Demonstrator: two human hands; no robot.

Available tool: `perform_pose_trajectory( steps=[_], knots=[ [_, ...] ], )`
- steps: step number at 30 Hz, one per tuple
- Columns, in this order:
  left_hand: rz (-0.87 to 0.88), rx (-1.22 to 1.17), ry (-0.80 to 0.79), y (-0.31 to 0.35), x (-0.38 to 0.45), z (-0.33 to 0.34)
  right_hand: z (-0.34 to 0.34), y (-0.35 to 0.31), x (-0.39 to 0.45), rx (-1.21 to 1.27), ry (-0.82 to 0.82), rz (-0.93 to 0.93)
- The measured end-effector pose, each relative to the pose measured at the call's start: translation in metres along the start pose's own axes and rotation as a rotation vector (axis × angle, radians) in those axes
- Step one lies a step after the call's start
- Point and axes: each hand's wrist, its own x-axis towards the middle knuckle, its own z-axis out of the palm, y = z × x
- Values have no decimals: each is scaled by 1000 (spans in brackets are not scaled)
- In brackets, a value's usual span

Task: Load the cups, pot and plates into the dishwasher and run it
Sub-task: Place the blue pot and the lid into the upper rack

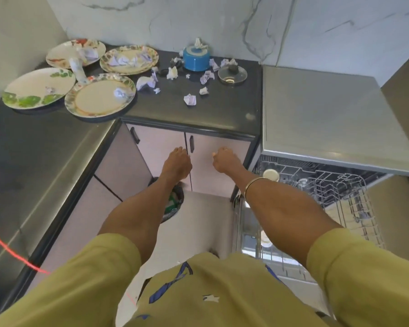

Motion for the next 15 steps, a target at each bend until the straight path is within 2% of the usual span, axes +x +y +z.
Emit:
perform_pose_trajectory(
  steps=[15],
  knots=[
    [148, -28, 96, 6, 166, -27, -63, -10, 136, -2, 78, 14]
  ],
)
